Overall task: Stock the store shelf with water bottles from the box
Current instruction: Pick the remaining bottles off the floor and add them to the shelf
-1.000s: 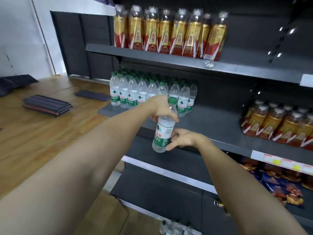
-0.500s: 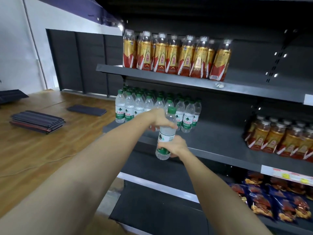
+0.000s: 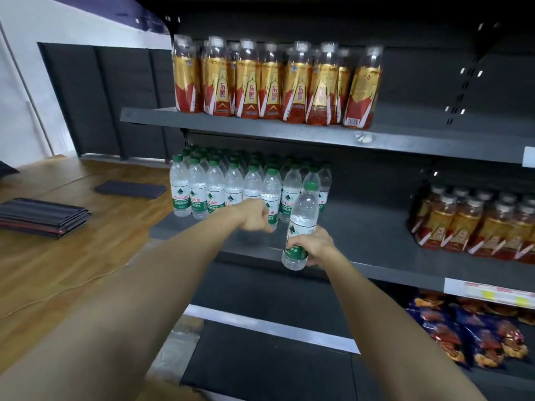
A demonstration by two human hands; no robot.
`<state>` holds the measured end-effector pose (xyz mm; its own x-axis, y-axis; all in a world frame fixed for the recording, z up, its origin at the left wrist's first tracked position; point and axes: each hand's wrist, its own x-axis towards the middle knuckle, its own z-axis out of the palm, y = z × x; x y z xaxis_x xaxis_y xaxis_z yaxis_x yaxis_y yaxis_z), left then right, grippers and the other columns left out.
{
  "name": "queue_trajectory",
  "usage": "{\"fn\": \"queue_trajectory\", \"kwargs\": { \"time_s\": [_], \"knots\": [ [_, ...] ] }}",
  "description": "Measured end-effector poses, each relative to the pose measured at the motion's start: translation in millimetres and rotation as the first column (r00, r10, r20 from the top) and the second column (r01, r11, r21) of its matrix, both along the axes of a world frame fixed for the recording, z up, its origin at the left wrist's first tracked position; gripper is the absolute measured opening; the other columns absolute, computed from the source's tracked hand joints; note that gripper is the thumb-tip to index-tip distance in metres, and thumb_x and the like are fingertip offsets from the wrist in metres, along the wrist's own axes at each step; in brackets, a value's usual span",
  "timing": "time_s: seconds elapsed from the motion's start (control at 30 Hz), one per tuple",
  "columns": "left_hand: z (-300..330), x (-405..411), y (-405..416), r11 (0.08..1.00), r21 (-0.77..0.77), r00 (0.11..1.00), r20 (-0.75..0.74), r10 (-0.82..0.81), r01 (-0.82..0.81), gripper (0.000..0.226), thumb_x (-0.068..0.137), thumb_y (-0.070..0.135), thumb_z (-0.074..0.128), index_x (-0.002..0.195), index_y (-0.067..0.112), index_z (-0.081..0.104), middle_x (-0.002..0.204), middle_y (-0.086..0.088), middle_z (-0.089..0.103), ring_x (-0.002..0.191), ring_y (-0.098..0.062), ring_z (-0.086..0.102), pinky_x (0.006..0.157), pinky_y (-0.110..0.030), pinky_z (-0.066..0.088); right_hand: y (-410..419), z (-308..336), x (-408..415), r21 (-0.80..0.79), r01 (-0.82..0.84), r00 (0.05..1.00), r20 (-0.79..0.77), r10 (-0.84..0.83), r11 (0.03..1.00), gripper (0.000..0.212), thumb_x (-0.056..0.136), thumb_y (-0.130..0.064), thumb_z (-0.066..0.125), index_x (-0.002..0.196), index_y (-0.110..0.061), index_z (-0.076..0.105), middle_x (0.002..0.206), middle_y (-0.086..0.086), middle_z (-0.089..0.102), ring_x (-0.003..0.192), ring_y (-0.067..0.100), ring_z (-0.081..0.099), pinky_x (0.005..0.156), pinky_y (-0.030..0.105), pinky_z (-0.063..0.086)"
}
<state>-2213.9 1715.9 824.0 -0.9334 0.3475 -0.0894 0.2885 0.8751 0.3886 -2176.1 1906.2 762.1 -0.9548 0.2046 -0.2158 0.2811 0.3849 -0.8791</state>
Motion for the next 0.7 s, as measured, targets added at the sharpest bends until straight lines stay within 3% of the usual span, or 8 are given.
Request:
{"fn": "queue_trajectory", "kwargs": {
  "time_s": [0.13,0.23,0.4,0.6,0.7],
  "knots": [
    [-8,-34,24,0.998,-0.068,1.000,0.016,-0.008,0.009,0.021,0.085,0.030,0.073,0.077,0.014,0.063,0.087,-0.005,0.068,0.087,-0.023,0.063,0.083,-0.037,0.052,28,-12,-46,-0.017,0.043,0.999,-0.017,-0.044,0.999,0.083,0.030,-0.025,0.081,0.110,-0.028,0.060,0.107,-0.003,0.068,0.100,0.023,0.065,0.081,0.043,0.061],
    [-11,-59,49,0.997,-0.072,1.000,0.024,-0.009,0.011,0.017,0.087,0.026,0.071,0.084,0.010,0.066,0.093,-0.007,0.070,0.087,-0.022,0.063,0.073,-0.033,0.050,50,-15,-75,0.048,0.033,0.999,-0.038,-0.032,0.998,0.076,0.042,-0.015,0.082,0.114,-0.024,0.060,0.106,0.000,0.068,0.103,0.026,0.063,0.088,0.043,0.058],
    [-17,-102,94,0.996,-0.088,1.000,0.025,-0.013,0.015,0.022,0.087,0.033,0.071,0.080,0.013,0.064,0.096,-0.008,0.072,0.096,-0.025,0.066,0.088,-0.042,0.054,90,-23,-119,0.088,0.007,1.000,-0.013,-0.006,0.996,0.061,0.048,-0.007,0.082,0.104,-0.020,0.064,0.100,0.002,0.069,0.098,0.025,0.063,0.085,0.041,0.059],
    [-22,-131,129,0.988,-0.151,0.998,0.062,-0.002,0.011,0.028,0.088,0.039,0.067,0.087,0.011,0.065,0.098,-0.010,0.068,0.094,-0.026,0.063,0.082,-0.037,0.051,119,-38,-167,-0.075,-0.045,0.999,0.001,0.046,0.996,0.048,0.036,-0.009,0.079,0.081,-0.022,0.066,0.093,0.003,0.074,0.092,0.025,0.068,0.082,0.049,0.060],
    [-23,-139,137,0.987,-0.159,0.997,0.074,0.011,0.001,0.030,0.086,0.042,0.069,0.083,0.013,0.064,0.087,-0.007,0.065,0.083,-0.023,0.059,0.076,-0.034,0.049,125,-41,-179,-0.106,-0.110,0.994,-0.004,0.110,0.988,0.052,0.038,-0.008,0.077,0.087,-0.023,0.069,0.095,0.003,0.075,0.092,0.025,0.069,0.082,0.048,0.060]
  ]
}}
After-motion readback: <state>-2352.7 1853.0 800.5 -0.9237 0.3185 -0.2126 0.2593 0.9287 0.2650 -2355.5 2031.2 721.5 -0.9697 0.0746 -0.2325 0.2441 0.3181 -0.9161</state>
